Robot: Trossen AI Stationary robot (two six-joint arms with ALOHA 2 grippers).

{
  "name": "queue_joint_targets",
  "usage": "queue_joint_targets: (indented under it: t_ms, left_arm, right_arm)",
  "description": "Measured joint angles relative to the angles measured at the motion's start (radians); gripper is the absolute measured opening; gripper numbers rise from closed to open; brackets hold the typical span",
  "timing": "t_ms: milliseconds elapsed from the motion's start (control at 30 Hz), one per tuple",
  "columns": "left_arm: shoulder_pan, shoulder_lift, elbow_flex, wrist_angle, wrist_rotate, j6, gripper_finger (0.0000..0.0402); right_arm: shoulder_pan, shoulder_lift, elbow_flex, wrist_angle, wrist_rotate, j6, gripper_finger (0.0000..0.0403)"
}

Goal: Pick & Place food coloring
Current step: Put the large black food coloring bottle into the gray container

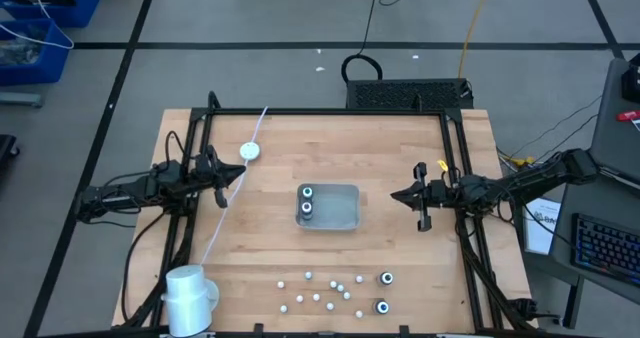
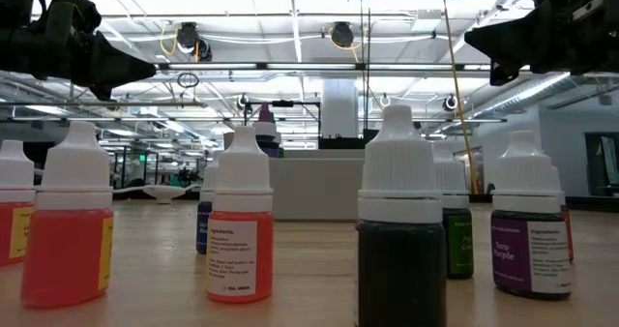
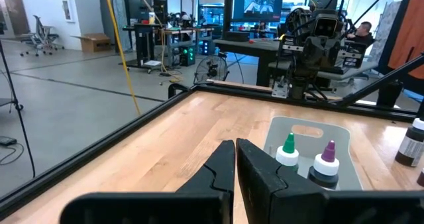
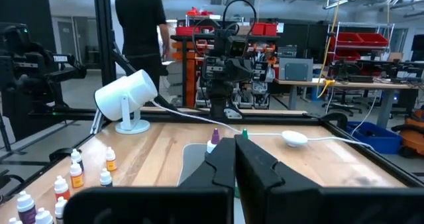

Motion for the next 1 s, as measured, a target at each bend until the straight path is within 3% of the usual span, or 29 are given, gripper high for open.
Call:
queue_joint_targets:
  t_ms: [833, 1000]
  left_arm:
    - [0.0, 0.0, 0.0, 0.008, 0.0, -0.001, 0.0021]
    - [0.0, 0.0, 0.0, 0.062, 0.0, -0.079, 0.0021]
  right_arm:
    - [0.0, 0.001, -0.001, -0.039, -0.001, 0.041, 0.0]
    - [0.0, 0.001, -0.001, -0.046, -0.001, 0.039, 0.0]
